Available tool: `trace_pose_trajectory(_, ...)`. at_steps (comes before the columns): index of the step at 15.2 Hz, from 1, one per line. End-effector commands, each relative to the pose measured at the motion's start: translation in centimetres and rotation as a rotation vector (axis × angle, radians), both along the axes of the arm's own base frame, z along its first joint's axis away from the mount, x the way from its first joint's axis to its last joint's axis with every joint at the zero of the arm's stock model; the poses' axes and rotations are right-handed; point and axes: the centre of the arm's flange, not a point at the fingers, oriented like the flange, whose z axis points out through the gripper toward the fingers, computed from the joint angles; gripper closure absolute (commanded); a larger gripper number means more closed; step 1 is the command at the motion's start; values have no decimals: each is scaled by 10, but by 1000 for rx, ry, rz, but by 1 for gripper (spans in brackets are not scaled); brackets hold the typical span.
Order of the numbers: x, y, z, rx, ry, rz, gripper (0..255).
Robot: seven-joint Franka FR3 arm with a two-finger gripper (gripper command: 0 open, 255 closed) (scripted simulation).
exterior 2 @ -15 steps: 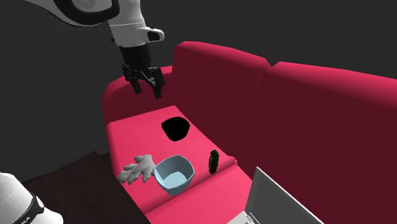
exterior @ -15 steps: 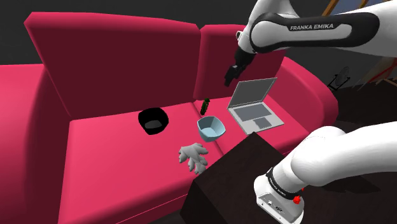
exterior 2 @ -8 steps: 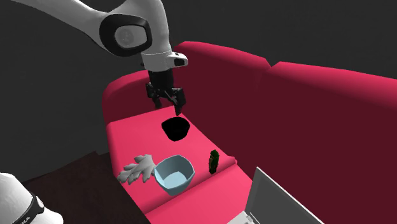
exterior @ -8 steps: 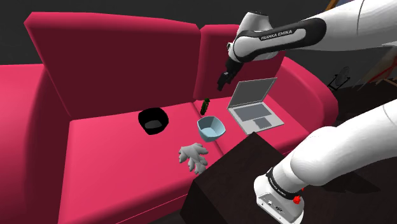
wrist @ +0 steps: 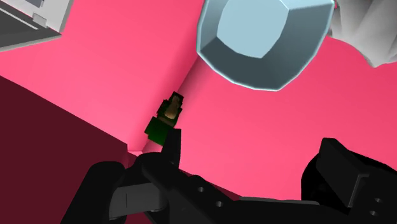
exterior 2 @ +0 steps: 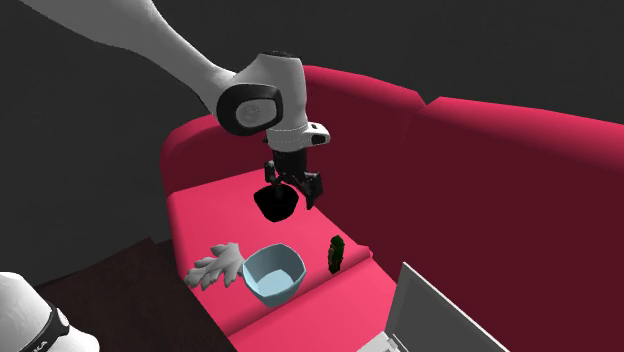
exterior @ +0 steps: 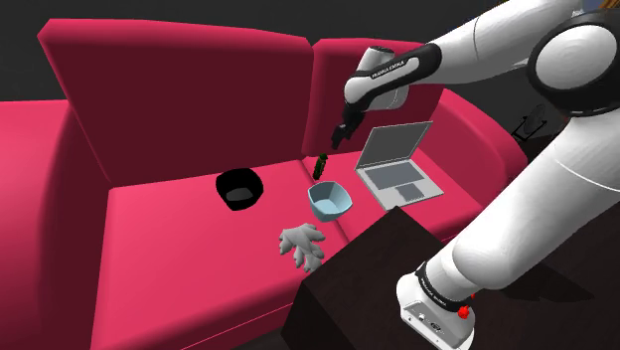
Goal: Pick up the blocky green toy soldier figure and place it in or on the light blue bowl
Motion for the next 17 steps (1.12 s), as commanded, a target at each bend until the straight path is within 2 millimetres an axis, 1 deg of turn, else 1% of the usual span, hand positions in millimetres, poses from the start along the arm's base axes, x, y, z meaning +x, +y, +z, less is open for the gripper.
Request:
trace_pose_trajectory(1, 15, -8, -19, 3, 4, -1, 0)
trace_pose_trajectory(14, 99, -75, -157, 23, 30, -6, 0)
trace_pose_trajectory(15, 99, -75, -157, 23, 30, -6, 0)
trace_pose_trajectory(17, 99, -75, -168, 23, 30, -6, 0)
